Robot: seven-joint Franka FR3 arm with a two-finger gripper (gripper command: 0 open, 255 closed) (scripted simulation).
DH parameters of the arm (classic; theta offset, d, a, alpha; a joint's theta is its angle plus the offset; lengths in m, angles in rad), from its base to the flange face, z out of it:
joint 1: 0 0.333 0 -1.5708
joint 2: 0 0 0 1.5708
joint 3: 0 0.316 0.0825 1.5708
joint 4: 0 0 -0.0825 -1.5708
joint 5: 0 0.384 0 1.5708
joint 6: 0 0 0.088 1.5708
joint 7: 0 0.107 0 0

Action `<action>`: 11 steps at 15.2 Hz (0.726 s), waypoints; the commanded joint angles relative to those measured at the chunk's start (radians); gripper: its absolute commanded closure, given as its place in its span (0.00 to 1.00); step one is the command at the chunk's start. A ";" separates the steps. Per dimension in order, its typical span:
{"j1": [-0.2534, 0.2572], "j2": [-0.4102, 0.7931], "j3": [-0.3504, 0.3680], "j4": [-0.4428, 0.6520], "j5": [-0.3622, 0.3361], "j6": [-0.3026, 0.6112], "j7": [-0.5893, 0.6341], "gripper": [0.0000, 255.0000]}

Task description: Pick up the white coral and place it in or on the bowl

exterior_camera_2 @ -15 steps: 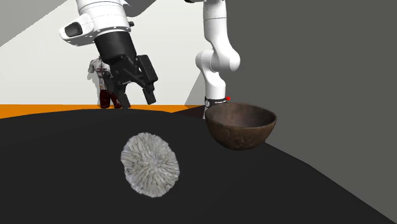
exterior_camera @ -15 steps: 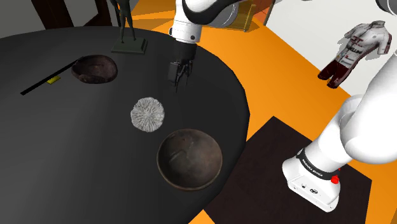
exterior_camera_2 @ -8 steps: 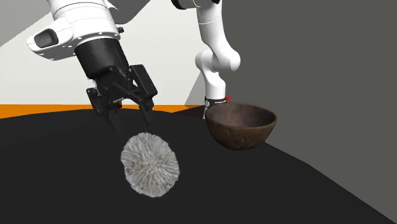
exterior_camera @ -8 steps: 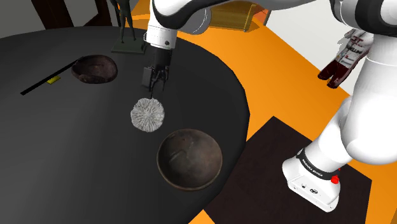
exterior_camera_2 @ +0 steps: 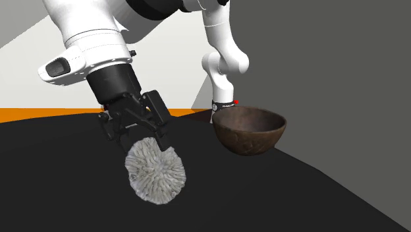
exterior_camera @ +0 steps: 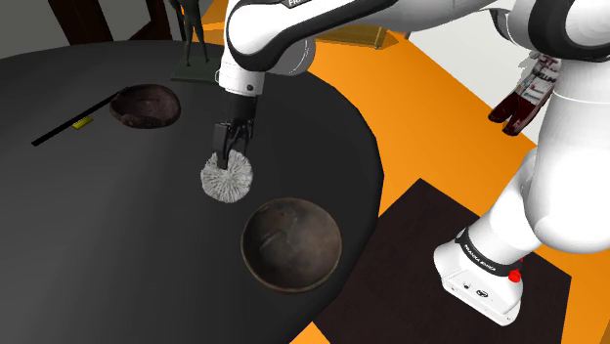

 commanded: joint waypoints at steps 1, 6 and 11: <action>0.002 0.002 0.001 -0.005 0.001 0.008 0.000 0.00; 0.002 0.002 0.001 -0.005 0.001 0.008 0.000 0.00; 0.002 0.002 0.001 -0.005 0.001 0.008 0.000 1.00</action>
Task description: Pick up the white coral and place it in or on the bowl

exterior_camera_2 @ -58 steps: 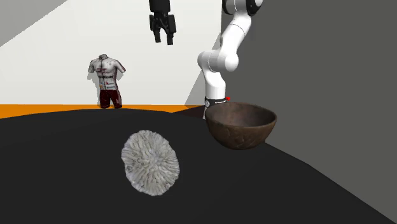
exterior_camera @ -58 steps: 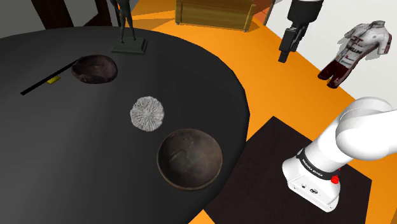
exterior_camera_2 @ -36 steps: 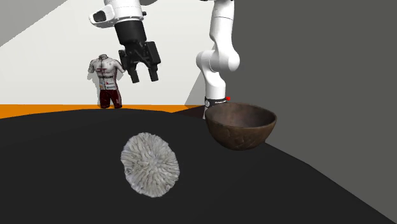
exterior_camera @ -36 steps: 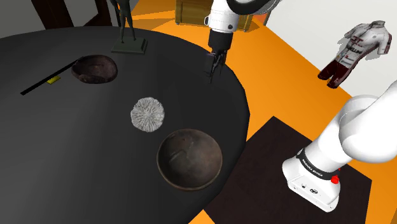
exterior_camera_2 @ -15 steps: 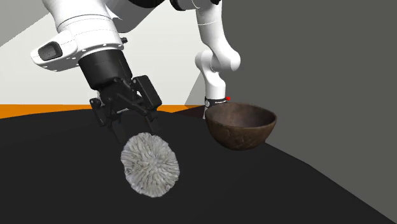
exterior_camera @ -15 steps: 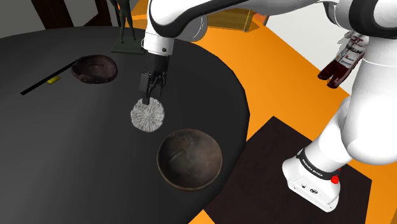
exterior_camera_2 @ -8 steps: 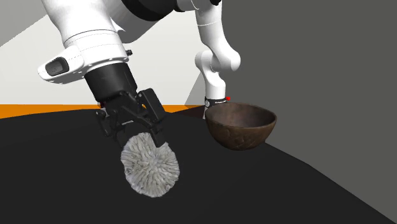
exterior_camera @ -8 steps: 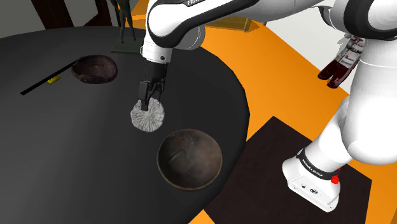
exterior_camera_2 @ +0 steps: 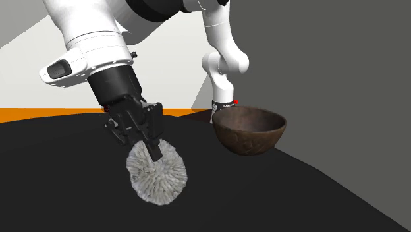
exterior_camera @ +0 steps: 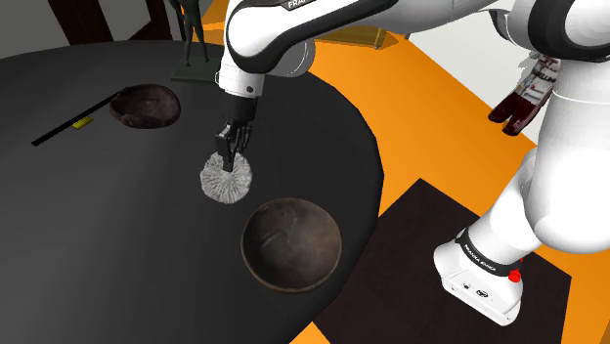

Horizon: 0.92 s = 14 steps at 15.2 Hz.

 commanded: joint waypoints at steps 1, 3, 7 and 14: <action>0.000 0.000 0.000 0.000 0.000 0.000 0.000 1.00; 0.000 0.000 0.000 0.000 0.000 0.000 0.000 1.00; 0.000 -0.006 0.000 0.005 -0.001 -0.010 0.004 1.00; -0.004 -0.042 0.000 0.047 -0.006 -0.085 0.029 1.00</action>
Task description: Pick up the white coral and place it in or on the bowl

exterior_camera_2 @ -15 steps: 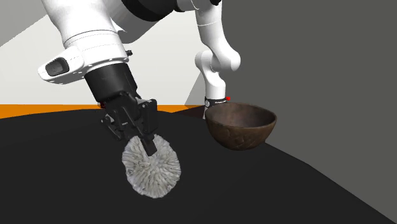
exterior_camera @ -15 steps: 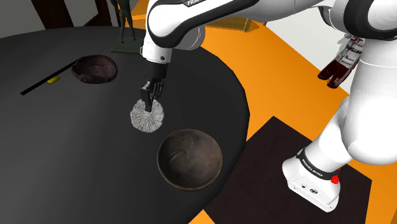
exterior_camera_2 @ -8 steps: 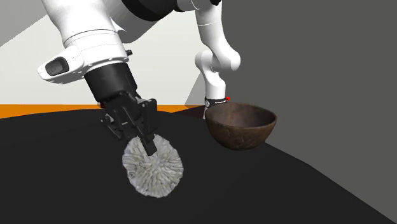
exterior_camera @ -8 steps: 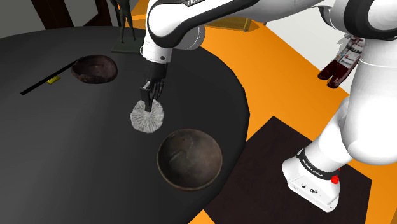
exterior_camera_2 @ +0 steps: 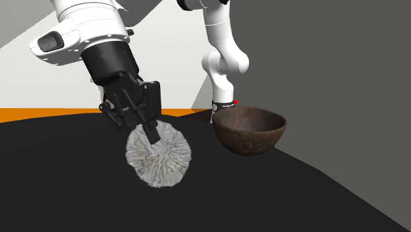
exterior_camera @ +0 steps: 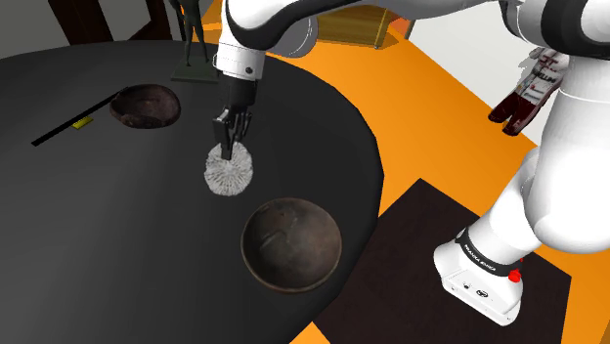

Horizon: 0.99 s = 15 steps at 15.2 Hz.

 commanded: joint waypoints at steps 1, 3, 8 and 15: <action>-0.001 -0.010 0.000 0.012 -0.001 -0.021 0.008 1.00; -0.001 -0.019 0.000 0.026 -0.002 -0.043 0.015 1.00; -0.003 -0.036 0.000 0.068 -0.006 -0.098 0.034 1.00; -0.005 -0.053 0.001 0.137 -0.011 -0.179 0.062 1.00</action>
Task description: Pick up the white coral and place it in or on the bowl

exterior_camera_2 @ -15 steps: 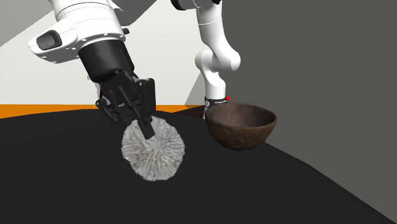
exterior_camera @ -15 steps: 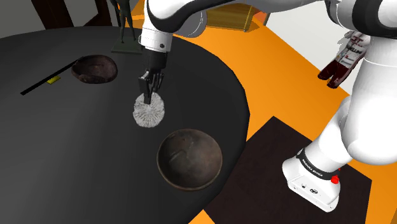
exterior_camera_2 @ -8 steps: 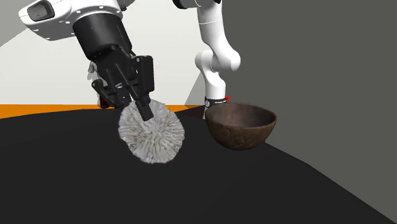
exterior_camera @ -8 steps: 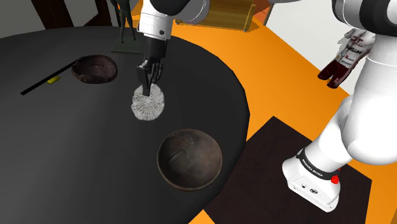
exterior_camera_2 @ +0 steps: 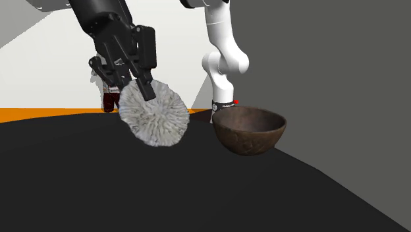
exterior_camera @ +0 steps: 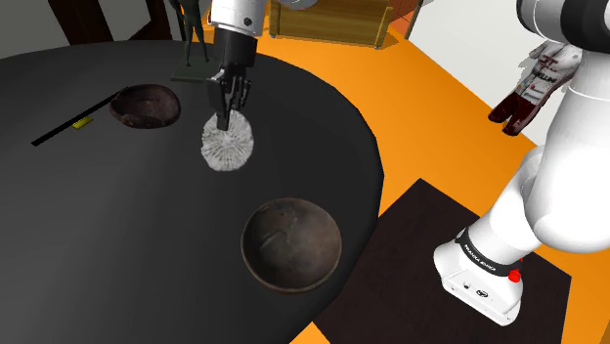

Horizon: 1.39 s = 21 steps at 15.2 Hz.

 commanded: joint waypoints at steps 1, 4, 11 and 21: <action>0.001 -0.003 0.001 0.020 -0.002 -0.021 0.009 1.00; 0.000 -0.006 0.001 0.055 -0.004 -0.057 0.022 1.00; 0.001 -0.049 0.005 0.066 0.002 -0.104 0.045 1.00; 0.034 -0.422 0.049 -0.370 0.105 -0.011 0.073 1.00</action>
